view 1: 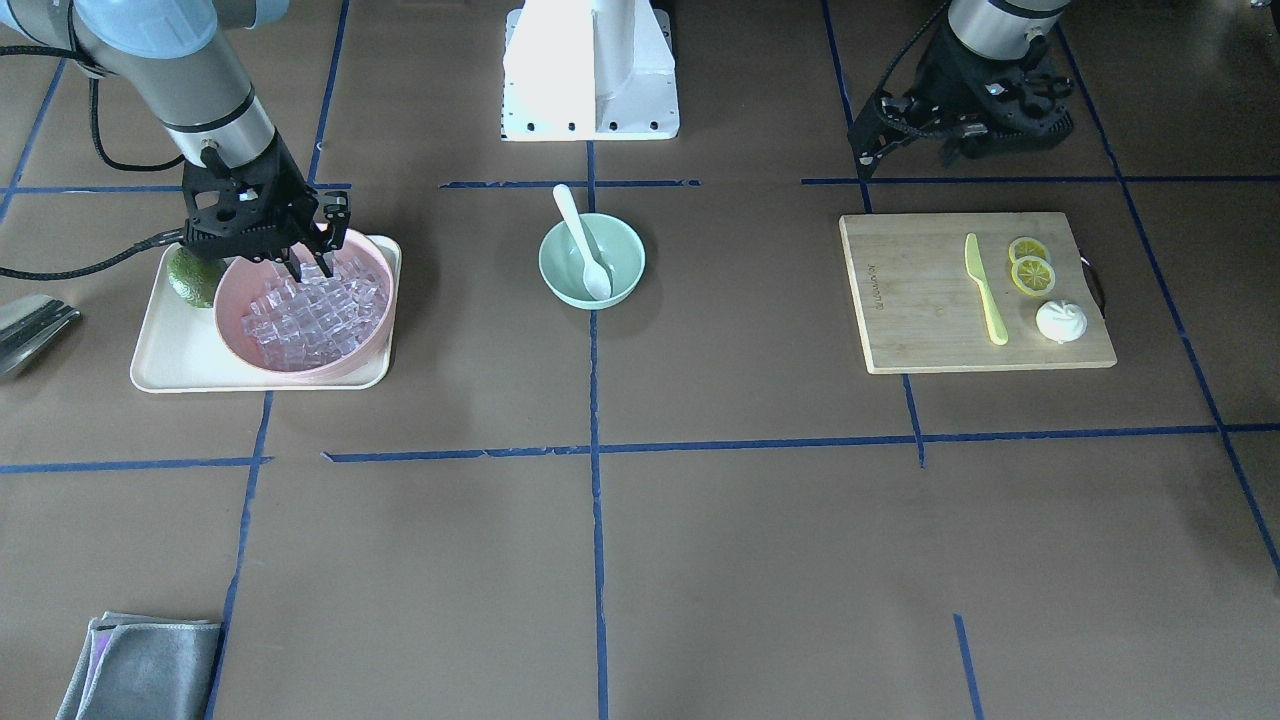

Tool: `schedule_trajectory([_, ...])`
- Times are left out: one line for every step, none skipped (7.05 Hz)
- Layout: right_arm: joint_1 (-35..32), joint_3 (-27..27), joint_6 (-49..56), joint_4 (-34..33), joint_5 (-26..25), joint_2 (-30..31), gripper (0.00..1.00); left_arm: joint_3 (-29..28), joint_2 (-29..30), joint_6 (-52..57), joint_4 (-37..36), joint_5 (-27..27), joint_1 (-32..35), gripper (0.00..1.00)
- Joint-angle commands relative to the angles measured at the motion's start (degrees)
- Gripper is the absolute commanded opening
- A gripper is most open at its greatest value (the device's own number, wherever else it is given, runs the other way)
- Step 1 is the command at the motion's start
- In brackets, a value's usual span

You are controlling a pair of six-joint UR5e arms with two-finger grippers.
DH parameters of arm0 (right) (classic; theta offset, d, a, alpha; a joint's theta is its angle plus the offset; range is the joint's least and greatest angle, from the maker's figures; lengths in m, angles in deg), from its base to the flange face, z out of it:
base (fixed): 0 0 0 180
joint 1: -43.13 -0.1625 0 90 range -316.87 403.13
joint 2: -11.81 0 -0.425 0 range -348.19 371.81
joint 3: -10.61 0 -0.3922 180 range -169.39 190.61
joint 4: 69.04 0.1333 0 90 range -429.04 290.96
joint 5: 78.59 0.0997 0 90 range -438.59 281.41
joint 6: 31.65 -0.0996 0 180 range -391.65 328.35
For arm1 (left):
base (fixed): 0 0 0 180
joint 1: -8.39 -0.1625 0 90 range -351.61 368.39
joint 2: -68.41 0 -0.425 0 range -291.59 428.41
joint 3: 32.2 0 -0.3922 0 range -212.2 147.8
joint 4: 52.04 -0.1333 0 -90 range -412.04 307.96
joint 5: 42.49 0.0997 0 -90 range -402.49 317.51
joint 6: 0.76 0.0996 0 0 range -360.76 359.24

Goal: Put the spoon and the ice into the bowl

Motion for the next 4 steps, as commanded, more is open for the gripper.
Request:
schedule_trajectory([3.24, 2.07, -6.61, -1.55, -0.26, -6.92, 0.0, -0.09, -6.49, 17.12, 0.07, -0.27, 5.59, 1.0])
schedule_trajectory([5.87, 3.65, -10.22, -1.37, -1.3, -9.82, 0.0, -0.52, -7.65, 22.16, 0.24, -0.54, 8.23, 1.0])
schedule_trajectory([8.51, 5.58, -12.18, -1.28, -4.1, -12.99, 0.0, -2.7, -7.66, 22.04, 0.5, -0.45, 8.44, 1.0])
schedule_trajectory([10.28, 8.3, -15.15, -1.11, -5.35, -16.59, 0.0, -4.38, -8.27, 24.04, 1.81, 0.07, 9.05, 1.0])
